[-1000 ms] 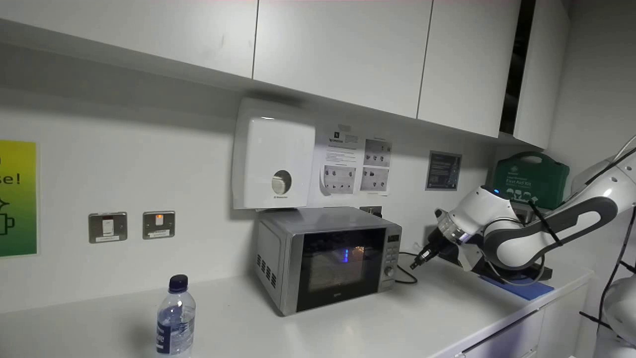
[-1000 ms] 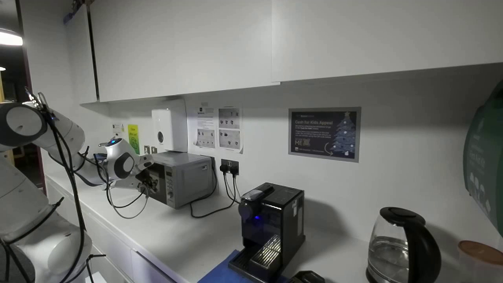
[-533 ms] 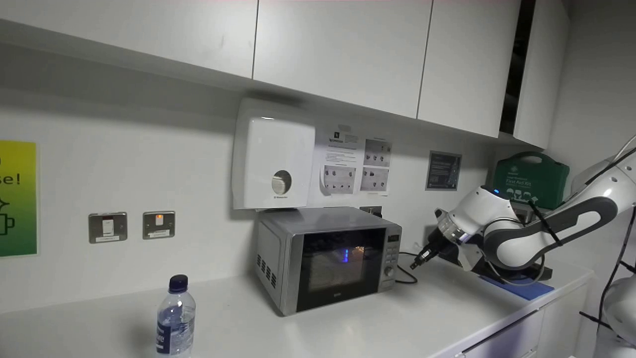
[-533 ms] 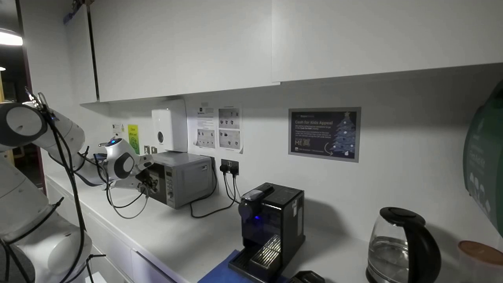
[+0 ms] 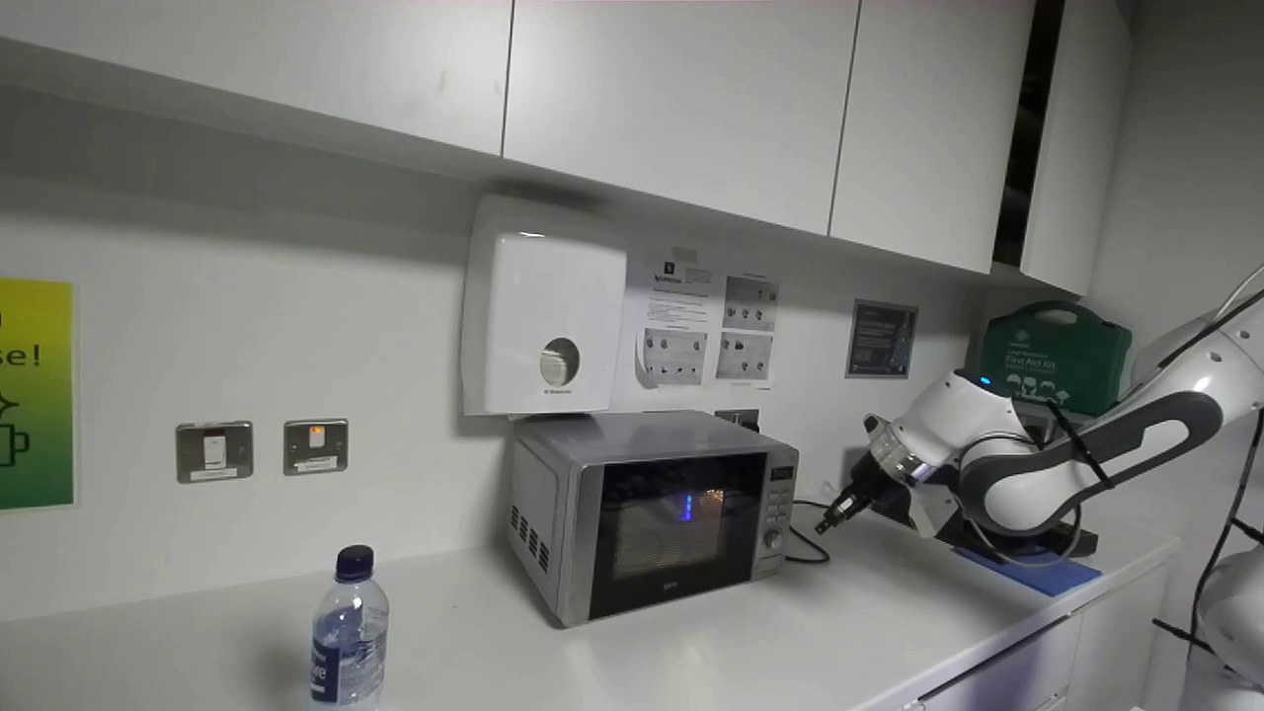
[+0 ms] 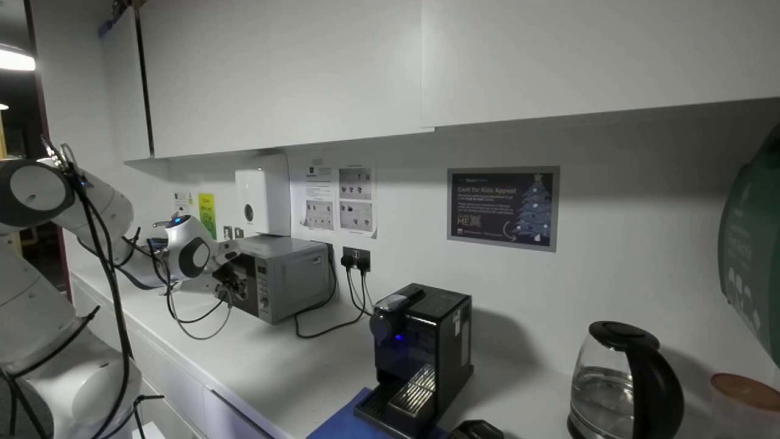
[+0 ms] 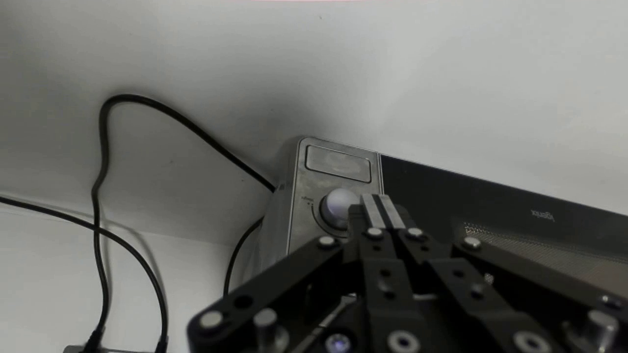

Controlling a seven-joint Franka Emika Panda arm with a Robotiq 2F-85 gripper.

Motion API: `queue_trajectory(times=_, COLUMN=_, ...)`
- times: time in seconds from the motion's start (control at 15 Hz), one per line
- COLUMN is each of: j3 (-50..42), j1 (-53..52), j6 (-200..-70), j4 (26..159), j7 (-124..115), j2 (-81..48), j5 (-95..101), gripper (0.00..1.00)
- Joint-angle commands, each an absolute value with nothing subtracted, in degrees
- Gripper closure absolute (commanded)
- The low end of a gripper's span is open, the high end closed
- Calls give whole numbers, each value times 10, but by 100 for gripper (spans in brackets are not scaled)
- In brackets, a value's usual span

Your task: Press a button on the microwave to switch the light off

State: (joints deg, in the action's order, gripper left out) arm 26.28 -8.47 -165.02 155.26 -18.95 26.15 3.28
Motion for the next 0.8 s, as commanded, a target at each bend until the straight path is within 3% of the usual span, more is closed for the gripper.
queue_trajectory(times=0.0, j3=287, j1=-45, j6=-1701, j4=1563, j7=-209, j2=260, j5=68, gripper=100)
queue_trajectory(times=0.73, j3=361, j1=19, j6=-1795, j4=1565, j7=-205, j2=218, j5=60, gripper=100)
